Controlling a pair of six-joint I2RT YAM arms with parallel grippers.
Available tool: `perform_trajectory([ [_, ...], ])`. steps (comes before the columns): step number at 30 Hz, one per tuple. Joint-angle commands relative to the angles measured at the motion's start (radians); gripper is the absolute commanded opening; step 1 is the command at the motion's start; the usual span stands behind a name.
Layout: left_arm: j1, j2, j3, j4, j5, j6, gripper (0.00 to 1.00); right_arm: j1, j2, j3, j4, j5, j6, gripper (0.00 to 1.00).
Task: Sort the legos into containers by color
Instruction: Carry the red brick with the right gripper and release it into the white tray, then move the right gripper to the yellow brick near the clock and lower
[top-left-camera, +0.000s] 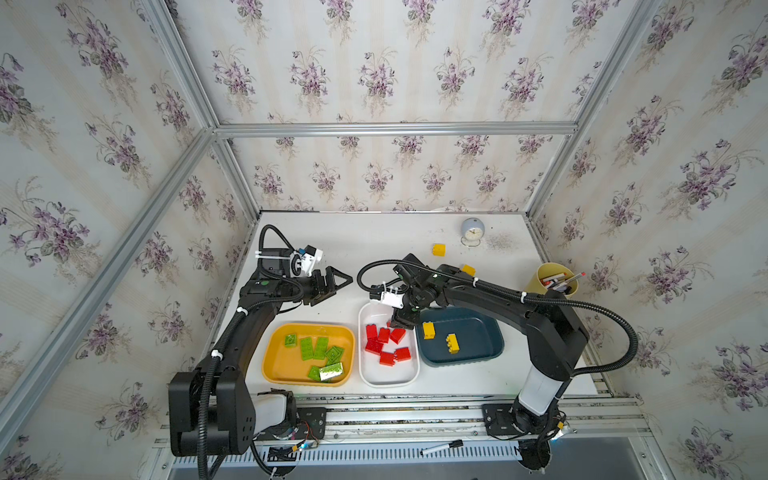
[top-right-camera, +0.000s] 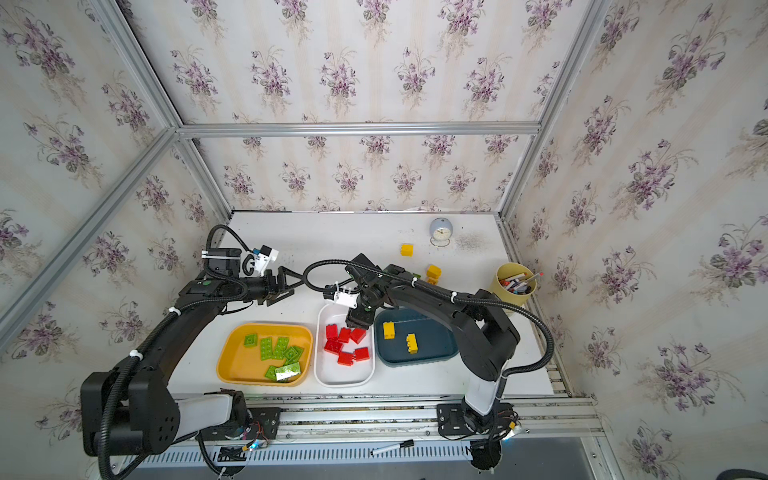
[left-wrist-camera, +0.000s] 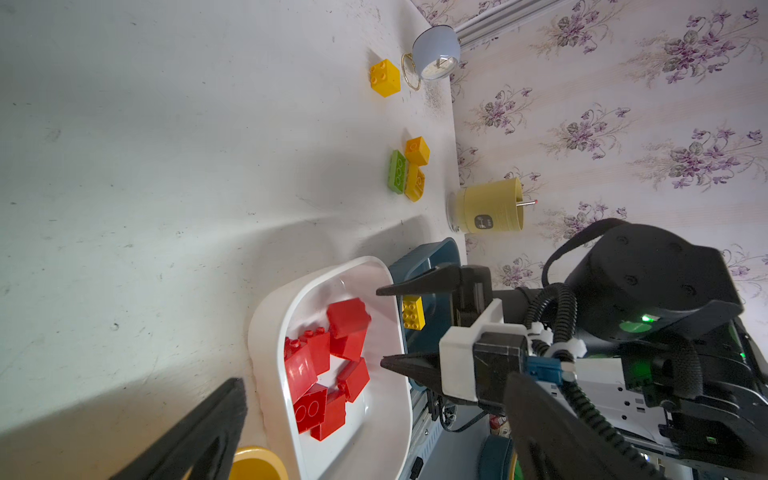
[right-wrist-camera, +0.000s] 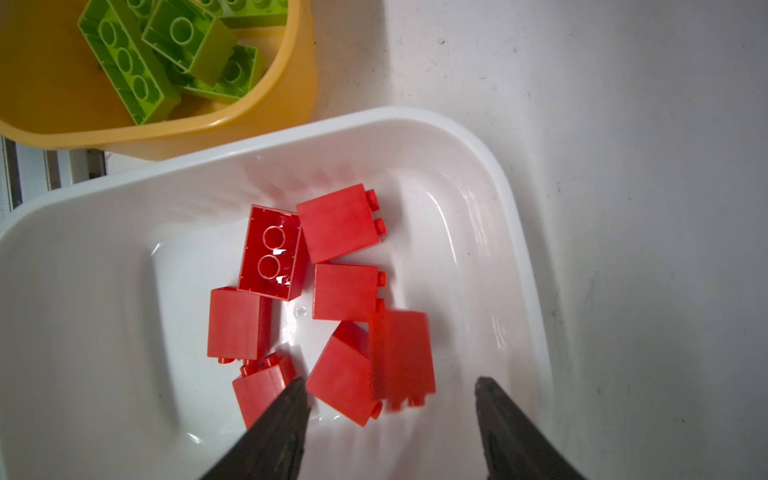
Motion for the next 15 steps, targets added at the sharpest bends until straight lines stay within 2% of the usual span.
perform_trajectory([
  [1,0.000,-0.001,0.005,-0.002,0.012,0.008,0.99,-0.038,-0.023,0.029,-0.014,-0.061,0.021,0.74],
  [6,0.000,0.012,0.015,-0.003,0.017,0.007,0.99,-0.165,-0.071,0.049,-0.023,-0.078,0.036,0.77],
  [10,0.000,0.019,0.020,-0.003,0.017,0.009,0.99,-0.311,-0.026,0.129,-0.078,-0.037,-0.026,0.77],
  [15,0.000,0.017,0.020,-0.003,0.017,0.007,0.99,-0.432,0.064,0.232,-0.076,0.012,-0.082,0.76],
])
